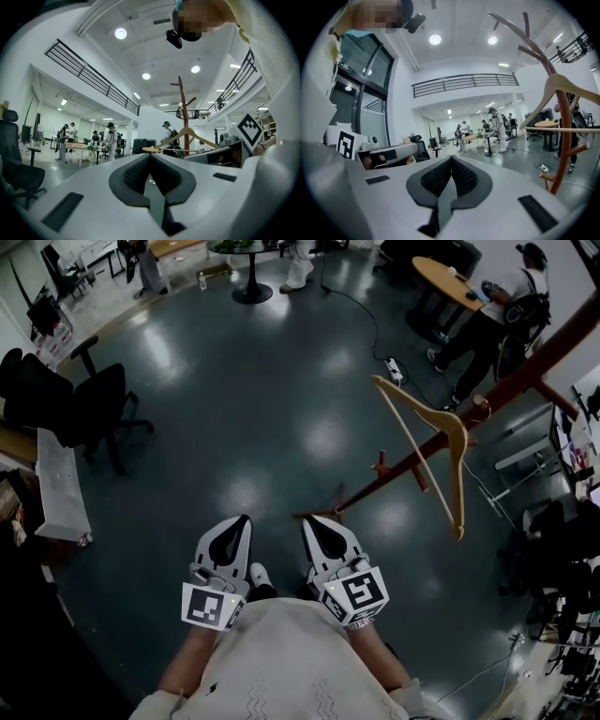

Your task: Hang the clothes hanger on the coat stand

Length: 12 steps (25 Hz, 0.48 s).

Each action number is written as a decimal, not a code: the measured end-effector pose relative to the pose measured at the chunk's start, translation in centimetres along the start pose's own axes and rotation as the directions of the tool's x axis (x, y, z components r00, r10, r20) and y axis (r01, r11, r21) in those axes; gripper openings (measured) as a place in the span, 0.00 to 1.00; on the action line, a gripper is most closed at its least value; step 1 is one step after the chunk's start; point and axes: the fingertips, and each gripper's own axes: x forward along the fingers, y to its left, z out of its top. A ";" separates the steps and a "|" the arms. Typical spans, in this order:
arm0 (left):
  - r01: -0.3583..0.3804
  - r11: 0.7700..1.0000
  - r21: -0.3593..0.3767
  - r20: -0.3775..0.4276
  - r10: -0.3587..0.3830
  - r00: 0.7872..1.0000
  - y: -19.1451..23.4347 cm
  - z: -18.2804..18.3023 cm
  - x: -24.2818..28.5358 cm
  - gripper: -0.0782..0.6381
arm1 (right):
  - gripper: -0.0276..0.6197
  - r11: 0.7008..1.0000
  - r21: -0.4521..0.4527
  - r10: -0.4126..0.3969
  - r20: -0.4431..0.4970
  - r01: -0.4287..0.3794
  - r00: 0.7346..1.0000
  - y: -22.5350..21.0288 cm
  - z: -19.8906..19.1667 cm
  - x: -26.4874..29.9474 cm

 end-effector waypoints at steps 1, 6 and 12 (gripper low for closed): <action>0.006 1.000 -0.001 0.000 -0.006 1.000 0.1 0.0 0.0 0.13 | 0.07 1.000 -0.008 -0.001 -0.001 0.001 1.000 0.2 0.0 0.0; 0.062 0.998 -0.007 0.006 -0.062 0.998 -1.1 0.0 0.4 0.13 | 0.07 1.000 -0.011 -0.013 -0.012 0.012 1.000 0.7 0.1 -0.2; 0.092 0.995 -0.025 0.006 -0.091 0.996 -2.3 -0.7 1.1 0.13 | 0.07 1.000 0.005 -0.027 -0.010 0.027 1.000 0.2 0.3 -1.3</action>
